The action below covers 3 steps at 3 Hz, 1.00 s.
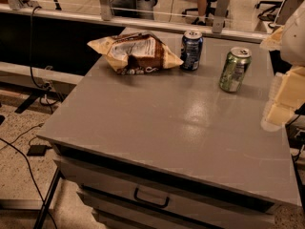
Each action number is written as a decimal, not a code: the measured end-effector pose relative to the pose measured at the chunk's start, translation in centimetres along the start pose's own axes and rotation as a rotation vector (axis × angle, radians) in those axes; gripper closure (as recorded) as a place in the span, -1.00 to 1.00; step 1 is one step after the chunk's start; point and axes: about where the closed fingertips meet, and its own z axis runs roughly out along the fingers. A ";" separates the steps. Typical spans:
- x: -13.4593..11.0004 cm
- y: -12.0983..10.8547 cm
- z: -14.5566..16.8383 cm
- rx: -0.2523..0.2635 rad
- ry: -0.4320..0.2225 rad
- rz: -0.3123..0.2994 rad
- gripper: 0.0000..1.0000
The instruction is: Move green can near brown chip bag
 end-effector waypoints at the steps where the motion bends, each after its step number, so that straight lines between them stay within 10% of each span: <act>1: 0.0 0.0 0.0 0.000 0.000 0.000 -1.00; 3: 1.2 -5.1 1.7 0.034 -0.013 0.091 -1.00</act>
Offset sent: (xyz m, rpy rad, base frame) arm 0.0511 -0.0255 -0.0085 0.0136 -0.0129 -0.0852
